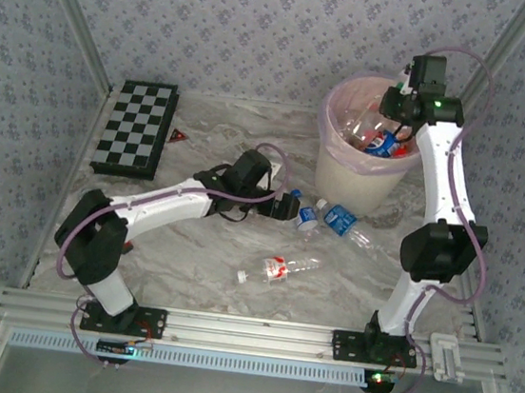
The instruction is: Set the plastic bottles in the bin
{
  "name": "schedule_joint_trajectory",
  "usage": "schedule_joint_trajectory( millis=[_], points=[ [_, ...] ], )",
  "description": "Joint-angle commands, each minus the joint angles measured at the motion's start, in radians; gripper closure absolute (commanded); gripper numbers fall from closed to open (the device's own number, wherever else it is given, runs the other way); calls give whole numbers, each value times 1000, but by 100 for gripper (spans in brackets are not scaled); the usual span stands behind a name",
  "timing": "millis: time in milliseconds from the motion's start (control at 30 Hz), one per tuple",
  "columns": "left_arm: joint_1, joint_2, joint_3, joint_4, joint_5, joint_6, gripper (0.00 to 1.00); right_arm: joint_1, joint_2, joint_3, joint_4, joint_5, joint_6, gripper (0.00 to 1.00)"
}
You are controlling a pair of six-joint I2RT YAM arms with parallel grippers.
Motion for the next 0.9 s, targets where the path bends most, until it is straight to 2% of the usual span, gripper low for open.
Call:
schedule_joint_trajectory(
  millis=[0,67,267,367,467,633,867],
  points=[
    [-53,7,66,-92,-54,35,1,2,-132,-27,-69,9,-23,55],
    [-74,12,78,-130,-44,115,1,-4,-206,-78,-77,-12,-21,49],
    [-139,4,85,-309,63,482,1,-67,-434,-293,-92,-156,44,34],
    [-159,0,64,-387,92,585,1,-95,-548,-414,-82,-211,87,29],
    [-190,-1,31,-393,121,639,1,-118,-637,-491,-85,-250,124,24],
    [-255,36,23,-400,122,676,1,-138,-706,-539,-99,-271,146,23],
    [-317,150,84,-501,-30,675,1,-144,-733,-537,-87,-314,175,22]
  ],
)
